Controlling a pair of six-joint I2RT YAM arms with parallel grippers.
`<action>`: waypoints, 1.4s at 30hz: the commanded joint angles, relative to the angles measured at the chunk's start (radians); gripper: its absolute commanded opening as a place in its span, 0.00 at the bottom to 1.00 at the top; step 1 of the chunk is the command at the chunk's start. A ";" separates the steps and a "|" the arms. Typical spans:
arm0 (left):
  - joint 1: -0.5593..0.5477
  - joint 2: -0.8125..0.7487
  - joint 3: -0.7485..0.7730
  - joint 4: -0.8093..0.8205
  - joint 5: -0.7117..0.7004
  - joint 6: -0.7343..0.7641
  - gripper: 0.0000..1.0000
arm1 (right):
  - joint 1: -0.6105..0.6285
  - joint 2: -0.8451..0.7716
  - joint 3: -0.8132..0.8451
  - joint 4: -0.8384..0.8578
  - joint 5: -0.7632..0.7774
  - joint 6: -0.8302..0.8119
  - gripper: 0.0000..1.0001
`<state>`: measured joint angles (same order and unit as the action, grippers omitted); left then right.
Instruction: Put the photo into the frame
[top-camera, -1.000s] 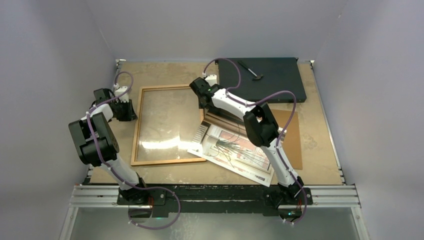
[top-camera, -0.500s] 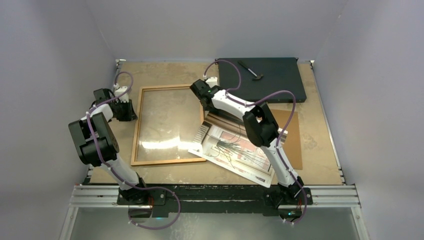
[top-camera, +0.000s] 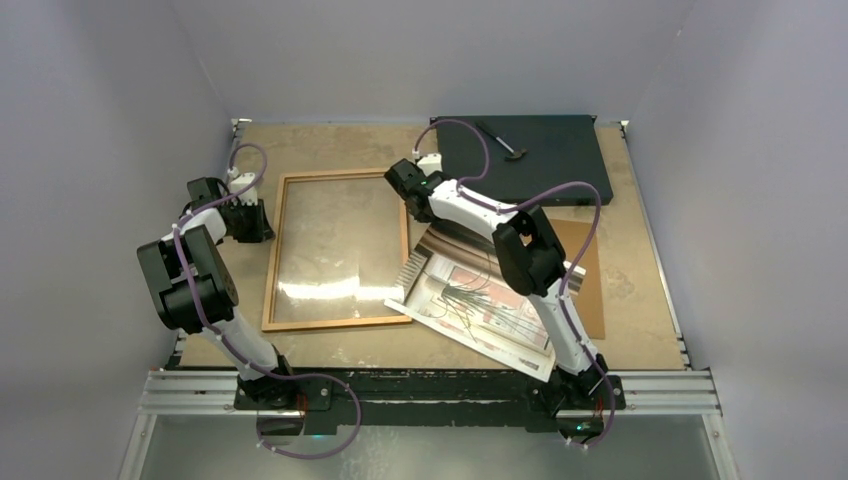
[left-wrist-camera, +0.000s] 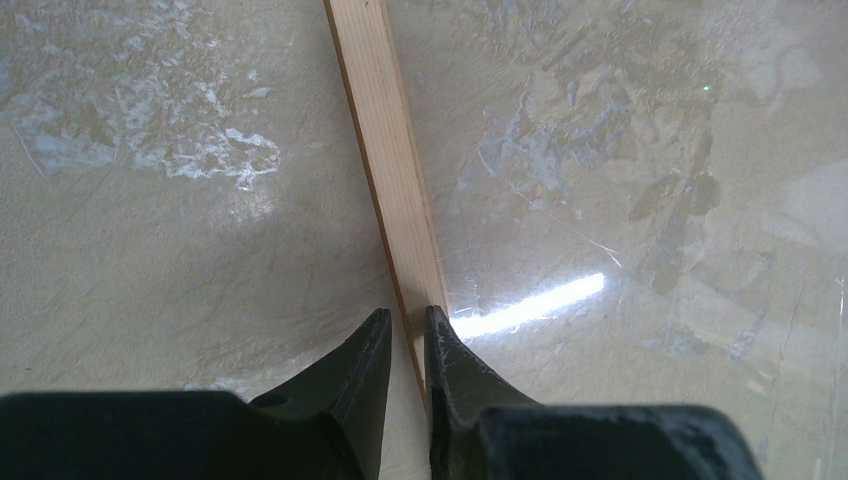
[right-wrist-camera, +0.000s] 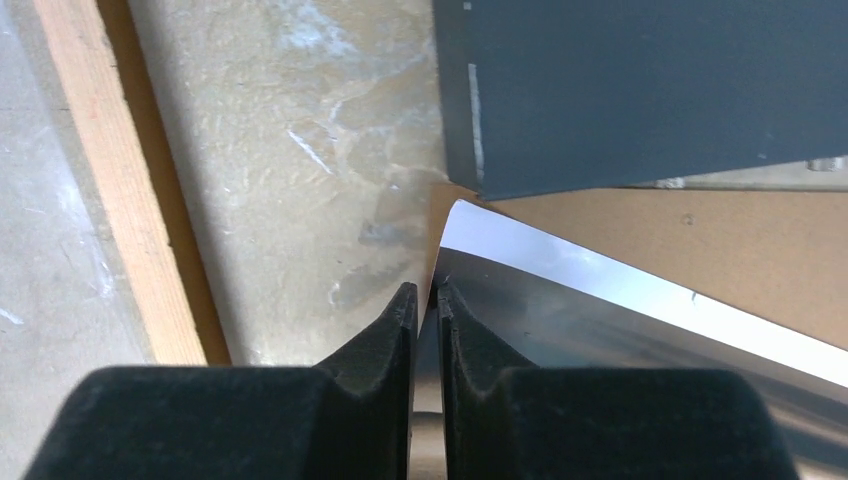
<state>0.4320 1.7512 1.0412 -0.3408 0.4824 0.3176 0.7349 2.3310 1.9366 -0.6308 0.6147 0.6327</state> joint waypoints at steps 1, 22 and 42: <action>0.024 0.006 -0.033 -0.051 -0.088 0.047 0.16 | -0.019 -0.107 -0.043 -0.026 0.068 0.018 0.12; 0.024 0.005 -0.011 -0.090 -0.075 0.041 0.22 | -0.046 -0.285 -0.045 -0.018 0.052 0.009 0.00; 0.061 -0.083 0.204 -0.290 0.097 -0.043 0.57 | 0.044 -0.387 0.434 0.199 -0.538 -0.053 0.00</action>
<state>0.4717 1.7145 1.2179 -0.6365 0.5426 0.3244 0.7403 1.9587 2.2845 -0.5694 0.3386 0.5819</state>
